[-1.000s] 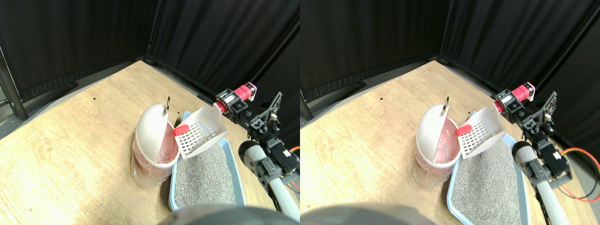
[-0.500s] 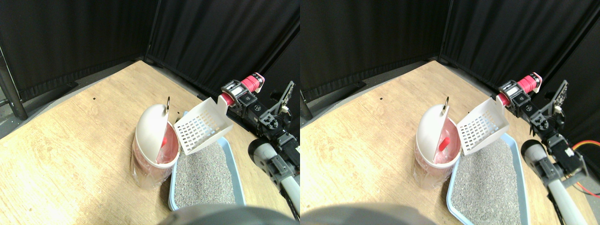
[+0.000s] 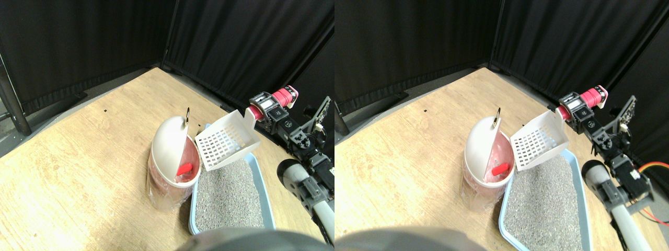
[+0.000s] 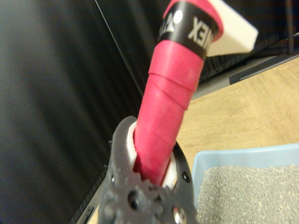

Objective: Scoop (unimanual)

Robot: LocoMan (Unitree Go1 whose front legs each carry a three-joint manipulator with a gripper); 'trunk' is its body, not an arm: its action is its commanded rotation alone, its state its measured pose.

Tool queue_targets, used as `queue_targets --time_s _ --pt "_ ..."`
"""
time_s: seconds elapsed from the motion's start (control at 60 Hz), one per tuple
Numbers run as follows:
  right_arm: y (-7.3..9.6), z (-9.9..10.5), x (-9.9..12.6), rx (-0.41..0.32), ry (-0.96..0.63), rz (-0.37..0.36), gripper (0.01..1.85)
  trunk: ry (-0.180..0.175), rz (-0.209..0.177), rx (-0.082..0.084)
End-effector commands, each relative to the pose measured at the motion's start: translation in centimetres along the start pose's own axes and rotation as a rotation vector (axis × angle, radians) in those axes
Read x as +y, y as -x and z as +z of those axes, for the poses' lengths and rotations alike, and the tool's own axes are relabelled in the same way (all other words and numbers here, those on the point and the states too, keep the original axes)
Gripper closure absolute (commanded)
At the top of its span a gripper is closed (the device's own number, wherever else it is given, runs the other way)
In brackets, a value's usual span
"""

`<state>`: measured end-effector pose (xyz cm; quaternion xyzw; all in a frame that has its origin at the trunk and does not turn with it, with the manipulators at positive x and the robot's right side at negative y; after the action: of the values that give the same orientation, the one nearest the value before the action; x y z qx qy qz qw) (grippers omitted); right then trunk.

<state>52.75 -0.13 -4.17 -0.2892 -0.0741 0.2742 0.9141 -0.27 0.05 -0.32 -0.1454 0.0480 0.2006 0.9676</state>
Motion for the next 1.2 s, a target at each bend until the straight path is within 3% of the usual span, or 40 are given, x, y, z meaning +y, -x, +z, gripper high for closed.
queue_targets --time_s 0.017,0.133,0.233,0.517,0.967,1.2 --pt "0.2 -0.2 -1.0 -0.056 -0.042 -0.066 1.66 -0.018 0.0 0.004" --pt "0.8 -1.4 -2.1 -0.059 -0.104 -0.131 1.6 -0.039 -0.026 0.011" --pt "1.5 -2.6 -3.3 -0.054 -0.18 -0.187 1.81 -0.057 -0.051 0.016" --pt "3.9 -5.7 -5.6 -0.06 -0.306 -0.279 1.81 -0.093 -0.106 0.026" --pt "7.1 -10.4 -6.3 -0.057 -0.456 -0.363 1.81 -0.127 -0.169 0.037" --pt "8.4 -12.4 -6.1 -0.022 -0.523 -0.418 1.81 -0.143 -0.193 0.039"
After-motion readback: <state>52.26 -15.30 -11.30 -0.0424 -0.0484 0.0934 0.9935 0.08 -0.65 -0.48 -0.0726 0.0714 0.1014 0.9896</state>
